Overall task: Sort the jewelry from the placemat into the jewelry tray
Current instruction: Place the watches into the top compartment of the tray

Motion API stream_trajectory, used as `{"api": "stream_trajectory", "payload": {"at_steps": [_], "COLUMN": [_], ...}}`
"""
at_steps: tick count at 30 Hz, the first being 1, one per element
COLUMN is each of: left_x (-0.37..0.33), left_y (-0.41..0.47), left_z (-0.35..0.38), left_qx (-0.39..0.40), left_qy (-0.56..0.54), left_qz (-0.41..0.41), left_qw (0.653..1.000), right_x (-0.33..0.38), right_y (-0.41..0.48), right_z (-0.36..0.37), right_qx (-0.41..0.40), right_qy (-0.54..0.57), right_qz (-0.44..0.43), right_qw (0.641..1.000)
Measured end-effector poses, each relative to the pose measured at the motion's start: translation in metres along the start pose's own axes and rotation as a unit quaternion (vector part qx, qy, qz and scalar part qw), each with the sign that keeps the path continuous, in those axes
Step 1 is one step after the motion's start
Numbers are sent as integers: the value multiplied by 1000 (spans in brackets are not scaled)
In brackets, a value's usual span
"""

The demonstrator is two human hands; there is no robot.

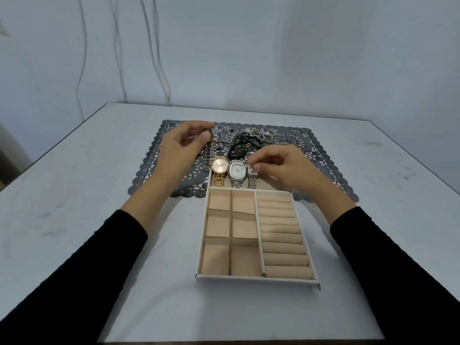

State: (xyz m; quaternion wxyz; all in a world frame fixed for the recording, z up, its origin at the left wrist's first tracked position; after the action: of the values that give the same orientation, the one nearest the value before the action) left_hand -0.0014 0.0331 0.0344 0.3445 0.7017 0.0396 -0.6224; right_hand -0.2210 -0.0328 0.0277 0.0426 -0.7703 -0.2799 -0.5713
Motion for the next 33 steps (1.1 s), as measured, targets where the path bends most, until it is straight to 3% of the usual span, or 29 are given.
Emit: {"api": "stream_trajectory", "payload": {"at_steps": [17, 33], "left_x": [2, 1], "left_y": [0, 0], "left_z": [-1, -2], "left_qx": [1, 0], "left_qy": [7, 8], "left_qz": [1, 0], "left_qw": [1000, 1000], "right_x": [-4, -5], "right_y": [6, 6], "right_z": [0, 2], "right_qx": [-33, -30], "right_qy": [-118, -151], "right_qz": [-52, -61], "right_qw": [991, 986]}}
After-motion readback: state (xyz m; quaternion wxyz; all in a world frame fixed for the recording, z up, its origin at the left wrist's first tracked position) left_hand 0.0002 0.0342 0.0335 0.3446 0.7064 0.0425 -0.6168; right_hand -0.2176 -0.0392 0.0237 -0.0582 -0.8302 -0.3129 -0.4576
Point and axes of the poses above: each hand's wrist, its own y-axis towards the middle knuckle, its own z-axis out of the palm, x = y × z, the point moved 3 cm from there along y, towards the middle knuckle, and after that the axes turned 8 degrees about -x, right-handed, at the moved point
